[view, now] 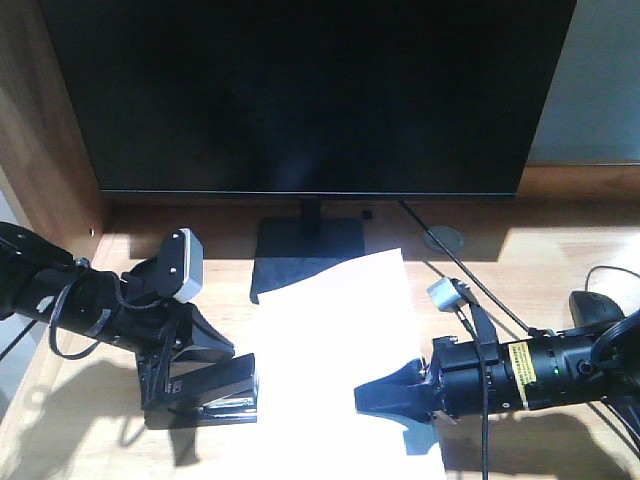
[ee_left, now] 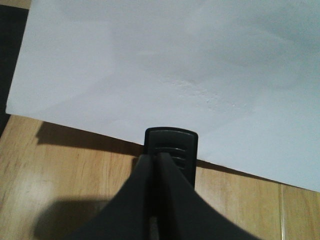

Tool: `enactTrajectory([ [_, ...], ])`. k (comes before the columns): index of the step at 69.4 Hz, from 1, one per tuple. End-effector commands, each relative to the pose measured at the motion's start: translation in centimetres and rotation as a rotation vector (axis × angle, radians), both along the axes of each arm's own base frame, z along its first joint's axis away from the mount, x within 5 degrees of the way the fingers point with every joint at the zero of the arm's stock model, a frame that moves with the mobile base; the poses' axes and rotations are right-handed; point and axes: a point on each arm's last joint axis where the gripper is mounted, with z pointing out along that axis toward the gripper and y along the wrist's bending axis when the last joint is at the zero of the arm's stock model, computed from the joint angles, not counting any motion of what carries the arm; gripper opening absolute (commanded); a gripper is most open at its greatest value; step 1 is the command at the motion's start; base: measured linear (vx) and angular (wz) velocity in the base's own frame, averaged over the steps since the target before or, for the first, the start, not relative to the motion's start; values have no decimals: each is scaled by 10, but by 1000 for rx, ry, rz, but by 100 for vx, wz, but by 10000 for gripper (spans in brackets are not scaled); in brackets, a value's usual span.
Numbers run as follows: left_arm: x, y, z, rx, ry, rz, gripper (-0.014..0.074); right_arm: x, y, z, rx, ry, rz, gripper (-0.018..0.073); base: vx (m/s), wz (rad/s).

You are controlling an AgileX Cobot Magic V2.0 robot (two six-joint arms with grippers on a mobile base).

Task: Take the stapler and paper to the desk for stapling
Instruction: 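Lay the paper flat beside the stapler with the right gripper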

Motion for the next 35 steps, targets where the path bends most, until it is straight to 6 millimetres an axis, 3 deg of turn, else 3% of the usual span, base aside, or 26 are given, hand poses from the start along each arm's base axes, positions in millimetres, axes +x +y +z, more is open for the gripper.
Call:
enactTrajectory([
  [1, 0, -4, 18, -64, -31, 8, -6, 5, 3, 17, 83, -27, -14, -2, 0, 0],
  [16, 0, -4, 18, -64, -31, 8, -6, 12, 3, 17, 118, -4, -105, -2, 0, 0],
  [35, 0, -4, 18, -64, -31, 8, -6, 15, 6, -1, 195, 66, -90, -2, 0, 0],
])
